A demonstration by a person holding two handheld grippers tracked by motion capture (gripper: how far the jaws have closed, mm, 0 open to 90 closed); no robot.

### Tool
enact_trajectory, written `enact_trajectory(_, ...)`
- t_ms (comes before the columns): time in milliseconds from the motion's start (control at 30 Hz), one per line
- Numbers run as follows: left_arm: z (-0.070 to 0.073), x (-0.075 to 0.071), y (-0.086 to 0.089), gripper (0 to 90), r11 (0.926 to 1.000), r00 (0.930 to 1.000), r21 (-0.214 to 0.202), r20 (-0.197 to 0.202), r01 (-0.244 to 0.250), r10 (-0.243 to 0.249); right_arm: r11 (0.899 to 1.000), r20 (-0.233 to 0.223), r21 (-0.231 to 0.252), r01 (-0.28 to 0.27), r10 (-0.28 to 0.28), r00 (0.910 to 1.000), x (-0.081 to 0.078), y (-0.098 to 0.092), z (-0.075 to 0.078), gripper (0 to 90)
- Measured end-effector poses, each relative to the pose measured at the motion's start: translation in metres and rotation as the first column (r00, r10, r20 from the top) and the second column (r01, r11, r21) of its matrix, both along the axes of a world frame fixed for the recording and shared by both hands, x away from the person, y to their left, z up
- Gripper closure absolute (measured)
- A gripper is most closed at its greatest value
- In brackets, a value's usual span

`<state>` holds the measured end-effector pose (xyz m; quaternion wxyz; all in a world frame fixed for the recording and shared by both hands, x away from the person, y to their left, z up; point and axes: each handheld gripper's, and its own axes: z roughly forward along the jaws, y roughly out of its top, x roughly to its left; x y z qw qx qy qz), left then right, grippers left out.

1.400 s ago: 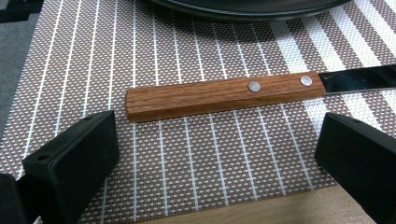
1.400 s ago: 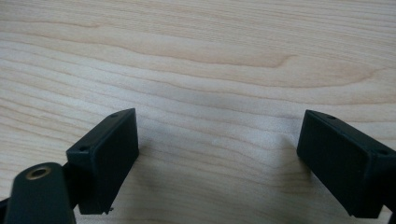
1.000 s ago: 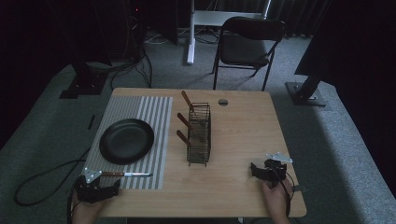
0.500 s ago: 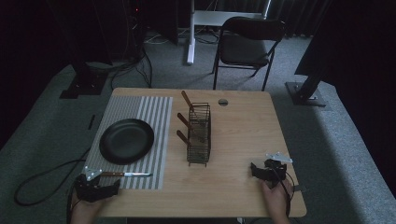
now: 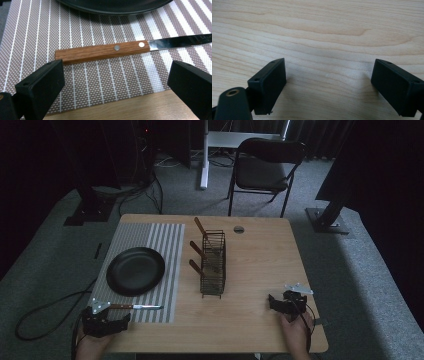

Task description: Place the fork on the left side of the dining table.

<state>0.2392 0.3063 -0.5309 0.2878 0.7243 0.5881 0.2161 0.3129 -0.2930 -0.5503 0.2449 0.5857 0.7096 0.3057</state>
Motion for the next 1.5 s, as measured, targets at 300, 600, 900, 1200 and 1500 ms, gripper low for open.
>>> enact_trajectory(300,0.012,0.002,-0.012,1.4,0.9976,0.9977,-0.016,0.014,0.067,-0.067,1.0,0.0,0.0,0.0,0.0,1.0,0.0,0.0,0.0,12.3)
enact_trajectory(600,0.025,0.01,-0.02,1.4,0.9964,0.9963,-0.006,0.021,0.084,-0.084,1.0,0.0,-0.001,-0.001,0.001,1.0,0.0,0.0,0.0,12.3)
enact_trajectory(900,0.037,0.019,-0.025,1.4,0.9932,0.9933,-0.044,0.046,0.108,-0.106,1.0,0.0,0.0,0.0,0.0,1.0,0.0,0.0,0.0,12.3)
enact_trajectory(1200,0.052,0.03,-0.035,1.4,0.9878,0.9877,-0.048,0.058,0.148,-0.145,1.0,0.0,-0.002,-0.002,0.002,1.0,0.0,0.0,0.0,12.4)
enact_trajectory(1500,0.064,0.042,-0.051,1.4,0.9792,0.9779,-0.052,0.084,0.196,-0.191,1.0,0.001,-0.002,-0.002,0.002,1.0,0.0,0.0,0.0,12.3)
